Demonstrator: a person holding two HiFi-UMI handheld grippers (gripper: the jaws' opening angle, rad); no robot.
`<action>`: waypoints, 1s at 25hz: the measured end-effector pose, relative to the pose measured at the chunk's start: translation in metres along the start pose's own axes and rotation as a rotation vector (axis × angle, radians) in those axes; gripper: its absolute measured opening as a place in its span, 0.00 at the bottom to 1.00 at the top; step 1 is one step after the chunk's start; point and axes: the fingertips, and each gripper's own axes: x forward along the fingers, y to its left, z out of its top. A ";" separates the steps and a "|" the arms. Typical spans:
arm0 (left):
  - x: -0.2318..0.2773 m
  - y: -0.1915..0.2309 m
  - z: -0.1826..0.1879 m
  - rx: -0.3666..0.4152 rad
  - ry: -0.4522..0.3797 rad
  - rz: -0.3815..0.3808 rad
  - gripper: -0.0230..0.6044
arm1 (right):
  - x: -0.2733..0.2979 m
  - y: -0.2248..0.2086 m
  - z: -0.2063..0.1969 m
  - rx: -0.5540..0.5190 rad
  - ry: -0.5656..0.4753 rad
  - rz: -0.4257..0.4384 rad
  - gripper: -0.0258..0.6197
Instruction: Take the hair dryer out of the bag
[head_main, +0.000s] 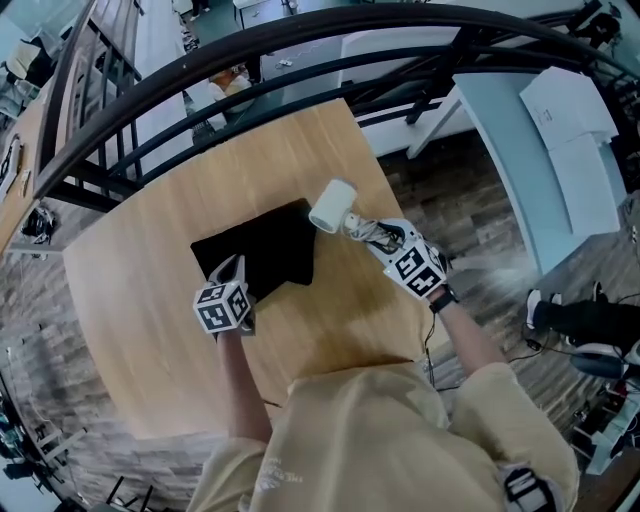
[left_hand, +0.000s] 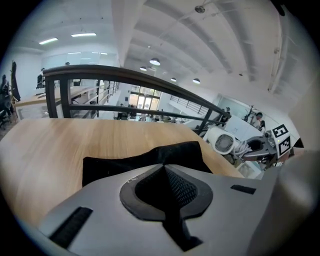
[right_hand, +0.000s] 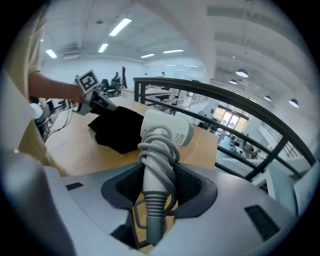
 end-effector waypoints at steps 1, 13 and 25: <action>0.002 -0.002 -0.001 0.001 0.003 0.000 0.06 | 0.005 -0.002 -0.006 0.067 -0.004 -0.034 0.31; 0.007 -0.002 -0.005 -0.018 -0.004 0.036 0.06 | 0.067 0.001 -0.033 0.369 0.005 -0.325 0.31; 0.008 -0.009 -0.010 -0.051 -0.039 0.035 0.07 | 0.075 0.011 -0.038 0.516 0.029 -0.468 0.33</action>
